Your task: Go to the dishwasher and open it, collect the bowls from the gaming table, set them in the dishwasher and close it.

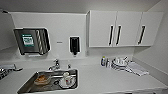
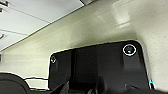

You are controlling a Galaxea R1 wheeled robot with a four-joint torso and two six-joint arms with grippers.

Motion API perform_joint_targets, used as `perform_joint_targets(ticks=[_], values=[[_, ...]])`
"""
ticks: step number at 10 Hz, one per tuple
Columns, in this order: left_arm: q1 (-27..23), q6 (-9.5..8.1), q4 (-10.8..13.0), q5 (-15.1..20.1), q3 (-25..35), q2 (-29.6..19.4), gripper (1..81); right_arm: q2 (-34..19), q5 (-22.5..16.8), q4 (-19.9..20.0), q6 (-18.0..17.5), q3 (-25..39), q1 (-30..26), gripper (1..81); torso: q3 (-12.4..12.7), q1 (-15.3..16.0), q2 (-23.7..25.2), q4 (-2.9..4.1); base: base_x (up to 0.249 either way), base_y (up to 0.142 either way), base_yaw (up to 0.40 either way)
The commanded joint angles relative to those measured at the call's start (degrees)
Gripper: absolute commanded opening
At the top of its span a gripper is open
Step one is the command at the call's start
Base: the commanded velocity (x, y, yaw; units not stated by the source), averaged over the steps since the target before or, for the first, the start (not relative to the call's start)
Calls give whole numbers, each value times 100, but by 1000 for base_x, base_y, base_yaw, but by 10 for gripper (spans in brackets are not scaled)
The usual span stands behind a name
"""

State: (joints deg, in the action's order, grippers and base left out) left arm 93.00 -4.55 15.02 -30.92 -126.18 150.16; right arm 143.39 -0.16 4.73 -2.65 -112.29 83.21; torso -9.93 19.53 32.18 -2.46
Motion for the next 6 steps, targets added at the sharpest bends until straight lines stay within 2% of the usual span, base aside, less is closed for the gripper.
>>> perform_joint_targets(ticks=[1,2,3,4,5,6], values=[[-111,6,493,-442,-618,-65,811,-387,-327,142,-61,331,-406,811,0,361,562,0,0,0,0],[-41,-11,519,-669,-872,14,811,-518,-318,142,-148,401,-406,811,0,492,769,0,0,0,0],[21,-63,702,-714,-899,-12,811,-589,-318,142,-183,445,-415,811,0,605,953,0,0,0,0],[83,-73,992,-723,-916,-56,811,-624,-318,142,-236,489,-423,811,0,741,1167,0,0,0,0],[135,-64,1135,-723,-926,-162,811,-633,-318,142,-245,490,-423,811,0,889,1408,0,0,0,0],[187,-73,1170,-776,-891,-320,811,-633,-318,142,-245,472,-423,811,0,1005,1593,0,0,0,0]])
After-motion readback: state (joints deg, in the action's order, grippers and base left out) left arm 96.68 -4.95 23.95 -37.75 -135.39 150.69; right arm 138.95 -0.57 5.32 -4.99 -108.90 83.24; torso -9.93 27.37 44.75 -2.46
